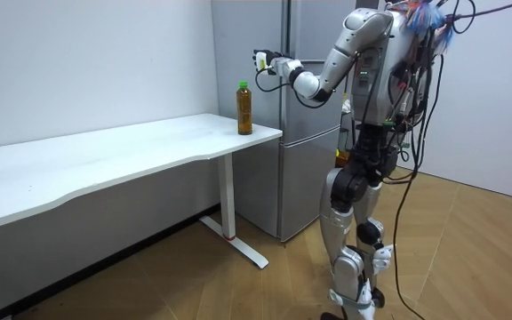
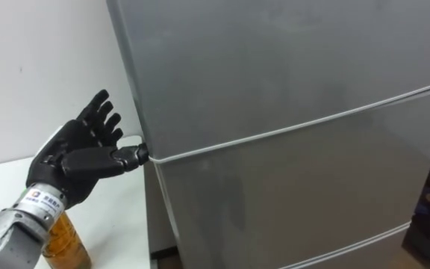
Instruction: Put the bottle in the upper fridge
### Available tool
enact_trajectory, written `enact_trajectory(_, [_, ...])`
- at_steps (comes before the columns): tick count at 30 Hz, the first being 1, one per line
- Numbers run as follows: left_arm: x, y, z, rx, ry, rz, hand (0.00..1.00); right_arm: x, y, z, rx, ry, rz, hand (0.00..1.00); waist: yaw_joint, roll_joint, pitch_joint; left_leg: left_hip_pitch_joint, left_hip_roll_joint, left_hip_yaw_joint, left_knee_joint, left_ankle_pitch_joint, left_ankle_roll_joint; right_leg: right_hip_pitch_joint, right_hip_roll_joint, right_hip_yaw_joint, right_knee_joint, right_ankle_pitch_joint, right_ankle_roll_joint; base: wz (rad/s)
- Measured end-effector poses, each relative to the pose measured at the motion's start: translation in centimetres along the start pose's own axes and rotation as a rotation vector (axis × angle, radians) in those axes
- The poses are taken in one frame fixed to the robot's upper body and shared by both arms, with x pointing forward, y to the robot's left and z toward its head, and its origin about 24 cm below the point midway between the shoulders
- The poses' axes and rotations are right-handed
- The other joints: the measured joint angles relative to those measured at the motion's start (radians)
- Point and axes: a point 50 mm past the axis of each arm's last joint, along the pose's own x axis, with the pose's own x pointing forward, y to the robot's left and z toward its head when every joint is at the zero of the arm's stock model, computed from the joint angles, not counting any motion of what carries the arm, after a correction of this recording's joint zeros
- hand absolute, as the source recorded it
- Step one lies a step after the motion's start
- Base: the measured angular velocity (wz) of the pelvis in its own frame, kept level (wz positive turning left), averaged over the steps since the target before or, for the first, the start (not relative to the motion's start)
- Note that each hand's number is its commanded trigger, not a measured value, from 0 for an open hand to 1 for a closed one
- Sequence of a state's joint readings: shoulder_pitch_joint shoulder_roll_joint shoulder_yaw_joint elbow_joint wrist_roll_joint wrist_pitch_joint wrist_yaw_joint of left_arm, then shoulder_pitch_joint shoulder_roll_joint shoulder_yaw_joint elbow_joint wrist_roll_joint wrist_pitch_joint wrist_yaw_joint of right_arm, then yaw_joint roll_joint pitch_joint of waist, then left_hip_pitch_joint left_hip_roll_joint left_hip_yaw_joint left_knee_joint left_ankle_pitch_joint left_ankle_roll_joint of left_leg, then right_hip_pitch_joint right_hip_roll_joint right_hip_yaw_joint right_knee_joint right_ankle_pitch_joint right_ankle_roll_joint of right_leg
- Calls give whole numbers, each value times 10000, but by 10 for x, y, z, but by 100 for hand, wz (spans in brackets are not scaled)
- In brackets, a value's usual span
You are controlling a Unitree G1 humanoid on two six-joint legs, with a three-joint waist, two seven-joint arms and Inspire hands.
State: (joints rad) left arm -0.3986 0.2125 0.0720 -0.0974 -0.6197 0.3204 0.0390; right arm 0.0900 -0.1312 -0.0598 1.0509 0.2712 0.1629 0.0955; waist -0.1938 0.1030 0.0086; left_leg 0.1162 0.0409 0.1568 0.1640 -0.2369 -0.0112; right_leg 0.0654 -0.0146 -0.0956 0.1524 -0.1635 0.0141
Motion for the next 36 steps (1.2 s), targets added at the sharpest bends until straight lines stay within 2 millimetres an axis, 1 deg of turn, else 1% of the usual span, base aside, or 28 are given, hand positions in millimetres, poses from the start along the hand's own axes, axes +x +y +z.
enact_trajectory(3, [1,-1,3,-81,-96,-99,0,0,-1,-2,3,63,-22,0,49,-5,0,6,0,1,2,0,0,-8,2,28,0,0,0,0])
enact_trajectory(7, [0,-7,14,4,-537,-366,0,0,0,-1,12,99,0,0,102,-37,0,-48,3,-3,1,0,0,-134,7,51,46,2,-3,-3])
enact_trajectory(13, [-5,-17,30,43,-1209,-664,0,0,0,-3,82,344,59,0,187,-176,-44,-73,2,23,2,0,0,-160,3,56,35,2,-3,-1])
enact_trajectory(17, [-8,-24,38,-133,-1552,-839,0,0,1,-4,76,356,73,0,221,-190,-52,-98,2,9,2,0,0,-158,1,21,19,2,-3,1])
enact_trajectory(19, [-10,-27,42,-121,-1767,-973,0,0,0,-5,77,351,67,0,293,-196,-60,-93,3,5,2,0,0,-149,1,9,13,2,-3,0])
enact_trajectory(22, [-11,-30,44,-308,-1856,-1149,0,-1,0,-4,-40,324,112,0,368,-212,-70,-63,5,4,-3,0,0,-120,0,-2,15,2,-3,0])
enact_trajectory(26, [-12,-32,45,-380,-1902,-1348,0,-2,0,-4,-106,235,170,0,381,-242,-77,-61,4,7,-7,0,0,-113,-6,-44,14,2,-3,1])
enact_trajectory(30, [-12,-36,43,-433,-1830,-1637,0,-2,0,-4,-22,206,234,0,330,-252,-70,-110,-6,-239,-7,0,0,-93,-20,-163,4,3,-3,9])
enact_trajectory(36, [-12,-41,40,-401,-1722,-1988,0,-2,-1,-5,-6,260,239,0,344,-244,-68,-162,-2,-254,-4,0,0,-88,-20,-254,-18,3,-3,5])
